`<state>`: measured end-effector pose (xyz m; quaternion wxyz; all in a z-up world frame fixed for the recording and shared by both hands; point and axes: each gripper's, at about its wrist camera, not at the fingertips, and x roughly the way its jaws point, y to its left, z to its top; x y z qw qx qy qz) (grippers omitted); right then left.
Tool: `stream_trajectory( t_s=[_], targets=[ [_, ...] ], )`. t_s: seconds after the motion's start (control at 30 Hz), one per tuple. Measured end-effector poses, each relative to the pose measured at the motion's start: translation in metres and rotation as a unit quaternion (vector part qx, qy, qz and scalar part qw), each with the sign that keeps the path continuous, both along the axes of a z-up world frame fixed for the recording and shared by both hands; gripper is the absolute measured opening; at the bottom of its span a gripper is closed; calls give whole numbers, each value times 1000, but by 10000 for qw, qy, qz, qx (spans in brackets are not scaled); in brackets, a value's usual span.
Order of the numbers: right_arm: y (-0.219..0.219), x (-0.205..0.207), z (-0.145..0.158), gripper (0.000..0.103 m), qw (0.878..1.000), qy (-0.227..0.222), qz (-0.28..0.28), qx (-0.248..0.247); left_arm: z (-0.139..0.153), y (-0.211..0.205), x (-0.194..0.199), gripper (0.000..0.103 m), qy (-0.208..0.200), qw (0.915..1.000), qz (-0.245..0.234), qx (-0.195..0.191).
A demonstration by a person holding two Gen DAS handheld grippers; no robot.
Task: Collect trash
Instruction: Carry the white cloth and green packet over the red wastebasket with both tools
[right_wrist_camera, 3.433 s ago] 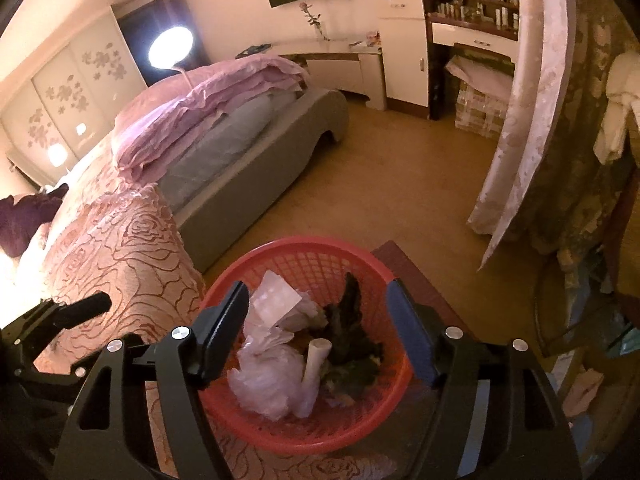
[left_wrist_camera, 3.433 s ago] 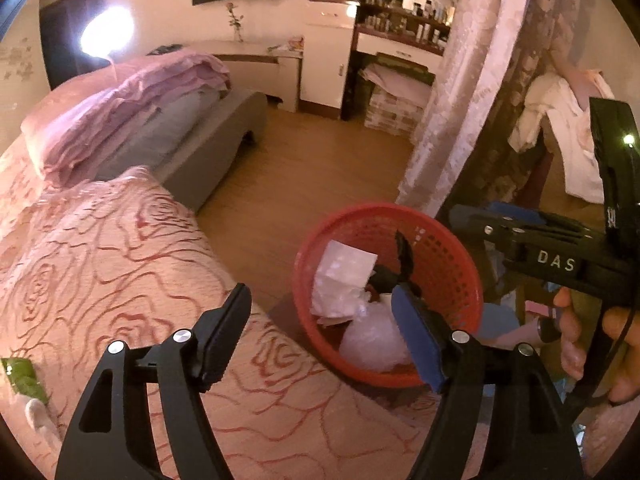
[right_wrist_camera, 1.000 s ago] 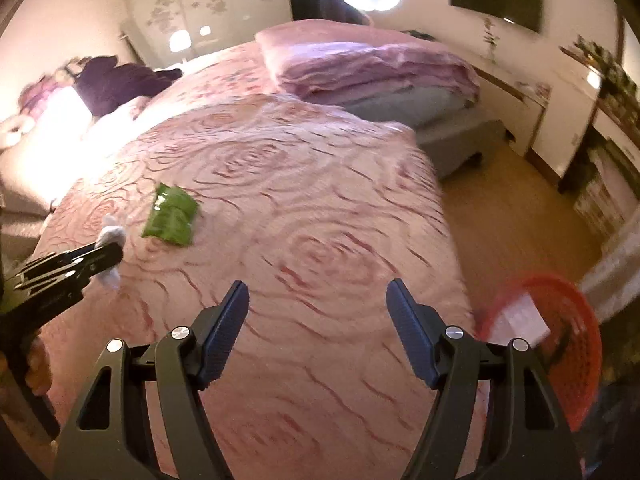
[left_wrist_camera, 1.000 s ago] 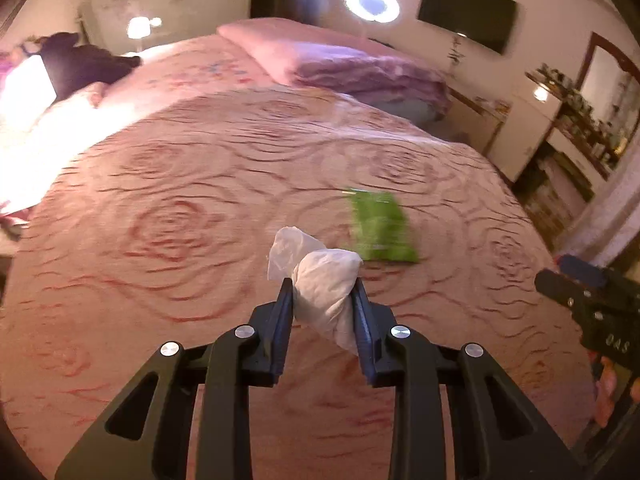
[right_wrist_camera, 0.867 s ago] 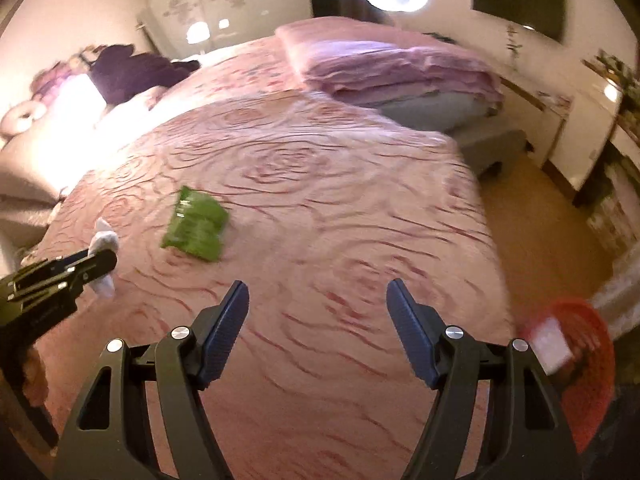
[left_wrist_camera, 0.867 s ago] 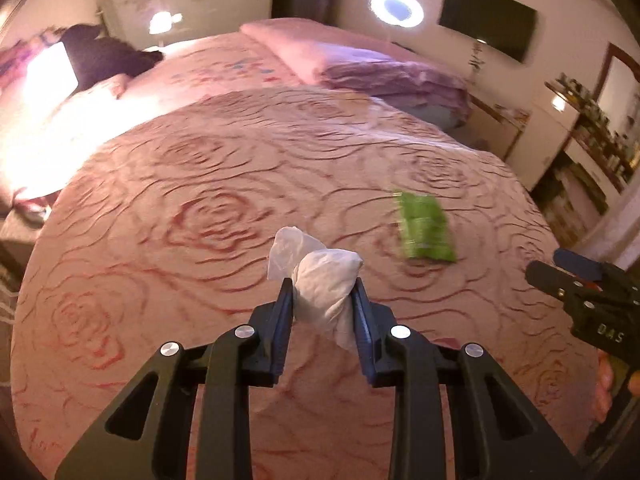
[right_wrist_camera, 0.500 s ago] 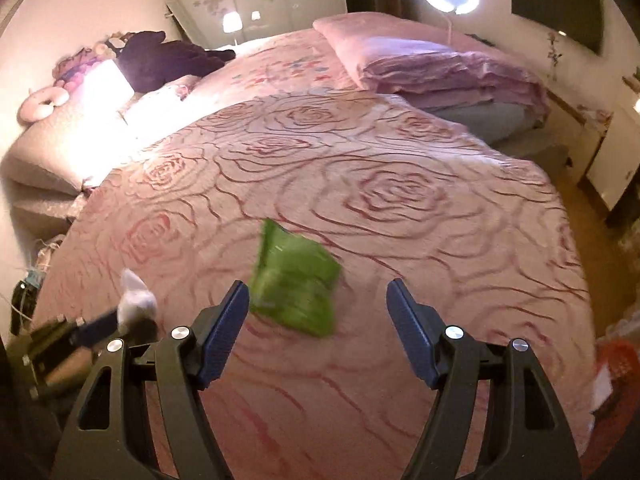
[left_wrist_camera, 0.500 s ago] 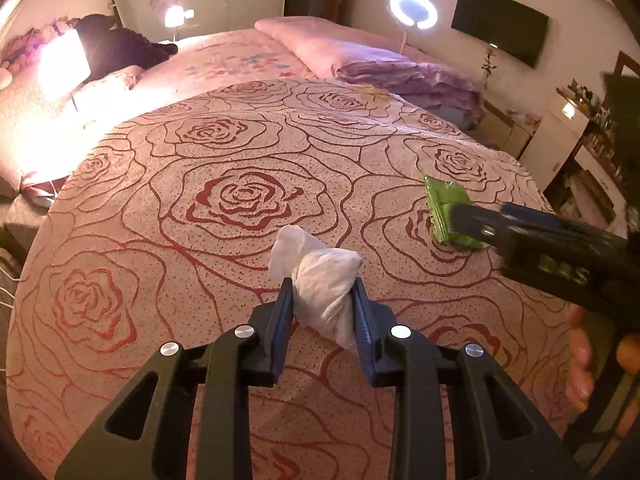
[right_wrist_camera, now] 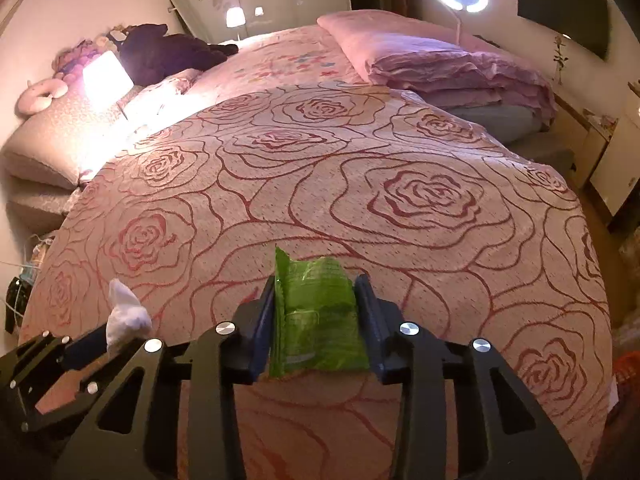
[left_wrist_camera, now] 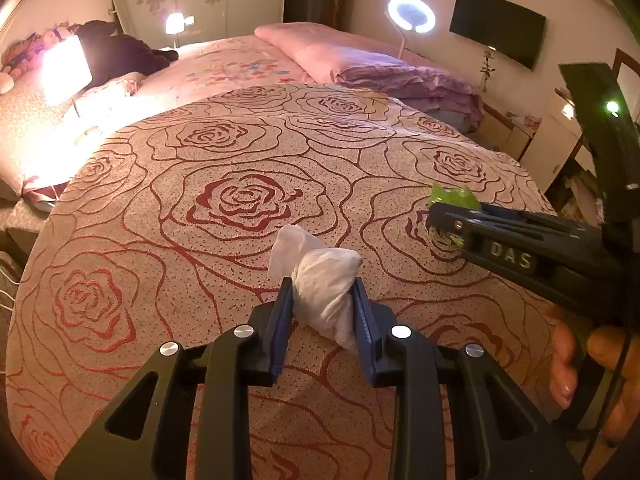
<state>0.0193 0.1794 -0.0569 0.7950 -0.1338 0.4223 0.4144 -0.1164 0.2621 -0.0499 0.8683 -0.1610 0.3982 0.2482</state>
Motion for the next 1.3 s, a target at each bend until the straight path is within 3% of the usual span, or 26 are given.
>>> stream_trajectory(
  t_s=[0.27,0.87,1.3],
  targets=[
    [-29,-9,-2,36,9999,-77,-100,-89,-1,-4,2,27,45,10000,-26,-22],
    [-102,-4,4,35,9976,220,-646,84,-1,-44,15,27,186,9987,-449,-121],
    [-129,-2,13,35,9966,171,-776,218,2,-65,23,27,215,9973,-695,-137]
  ],
)
